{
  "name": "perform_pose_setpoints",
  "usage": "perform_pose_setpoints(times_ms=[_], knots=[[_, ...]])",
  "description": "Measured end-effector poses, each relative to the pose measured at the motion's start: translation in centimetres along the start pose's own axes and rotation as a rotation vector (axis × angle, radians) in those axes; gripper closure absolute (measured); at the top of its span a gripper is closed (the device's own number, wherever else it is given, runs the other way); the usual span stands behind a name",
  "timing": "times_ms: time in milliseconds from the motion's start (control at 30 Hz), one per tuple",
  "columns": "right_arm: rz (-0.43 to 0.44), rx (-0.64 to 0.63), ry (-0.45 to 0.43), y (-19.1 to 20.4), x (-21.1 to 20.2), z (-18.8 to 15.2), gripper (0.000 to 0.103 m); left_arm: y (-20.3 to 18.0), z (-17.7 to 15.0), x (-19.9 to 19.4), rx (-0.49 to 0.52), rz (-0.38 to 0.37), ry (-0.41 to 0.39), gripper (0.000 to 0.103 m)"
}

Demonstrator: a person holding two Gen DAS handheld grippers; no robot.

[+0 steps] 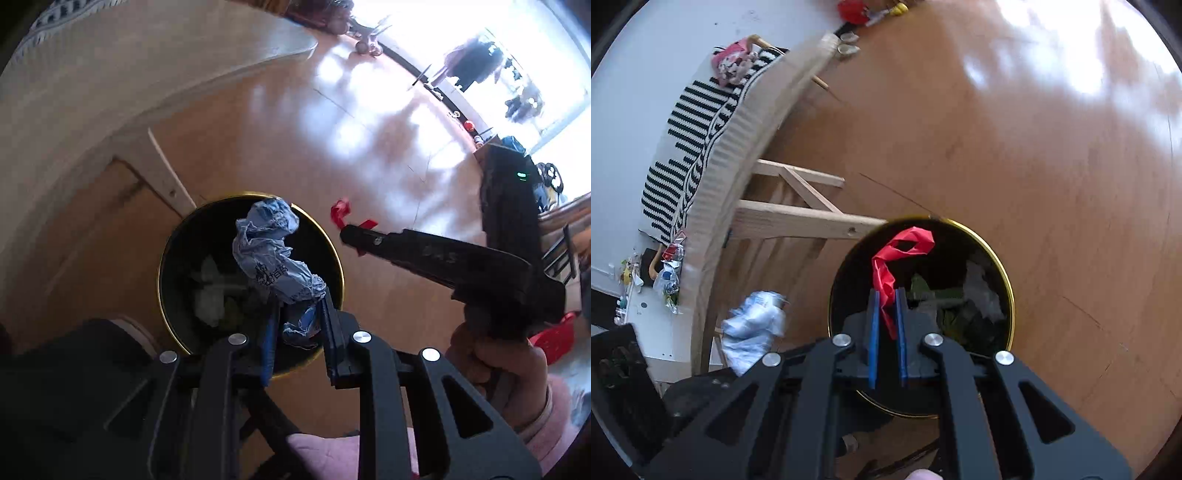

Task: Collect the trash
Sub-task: 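Carry ribbon and blue wrapper over the black bin and open both tools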

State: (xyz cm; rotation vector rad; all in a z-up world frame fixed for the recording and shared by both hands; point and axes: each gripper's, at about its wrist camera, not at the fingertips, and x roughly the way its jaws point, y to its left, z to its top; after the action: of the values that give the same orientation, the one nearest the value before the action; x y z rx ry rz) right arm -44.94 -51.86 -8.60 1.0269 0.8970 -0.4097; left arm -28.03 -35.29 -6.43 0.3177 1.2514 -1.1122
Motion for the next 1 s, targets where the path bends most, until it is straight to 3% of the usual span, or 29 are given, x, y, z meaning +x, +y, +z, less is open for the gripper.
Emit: perform_pose_setpoints(times_ms=[133,533,567,600,633,667,733,833,900,1000], knots=[[-0.014,-0.018,0.010,-0.1,0.4,0.4,0.094,-0.1,-0.1,1.1,0.012,0.015,0.033,0.083],[0.023,0.026,0.041,1.6,1.3,1.3,0.093,0.5,0.2,0.6,-0.001,-0.005,0.017,0.081],[0.038,0.055,0.060,1.2,1.5,1.6,0.084,0.7,0.0,0.6,-0.015,-0.010,0.018,0.075],[0.047,0.088,0.088,0.9,1.7,1.7,0.071,0.9,-0.2,0.5,-0.037,-0.014,0.016,0.047],[0.051,0.131,0.119,0.3,2.0,1.9,0.032,0.9,-0.4,0.5,-0.062,-0.018,0.008,0.005],[0.055,0.162,0.127,-0.1,2.0,2.1,0.013,1.2,-0.6,0.3,-0.091,-0.026,-0.018,0.007],[0.048,0.176,0.091,-0.5,1.4,2.2,0.014,1.0,-0.6,-0.3,-0.086,-0.036,-0.028,0.007],[-0.028,0.157,0.038,-0.3,0.3,2.6,0.014,0.8,-0.6,-1.1,-0.088,-0.031,-0.057,0.007],[-0.124,0.125,-0.022,0.2,-0.6,2.8,0.014,1.2,-0.5,-2.1,-0.100,-0.043,-0.091,0.007],[-0.342,-0.014,-0.163,2.9,-2.3,3.1,0.008,2.8,0.8,-6.0,-0.124,-0.043,-0.143,0.007]])
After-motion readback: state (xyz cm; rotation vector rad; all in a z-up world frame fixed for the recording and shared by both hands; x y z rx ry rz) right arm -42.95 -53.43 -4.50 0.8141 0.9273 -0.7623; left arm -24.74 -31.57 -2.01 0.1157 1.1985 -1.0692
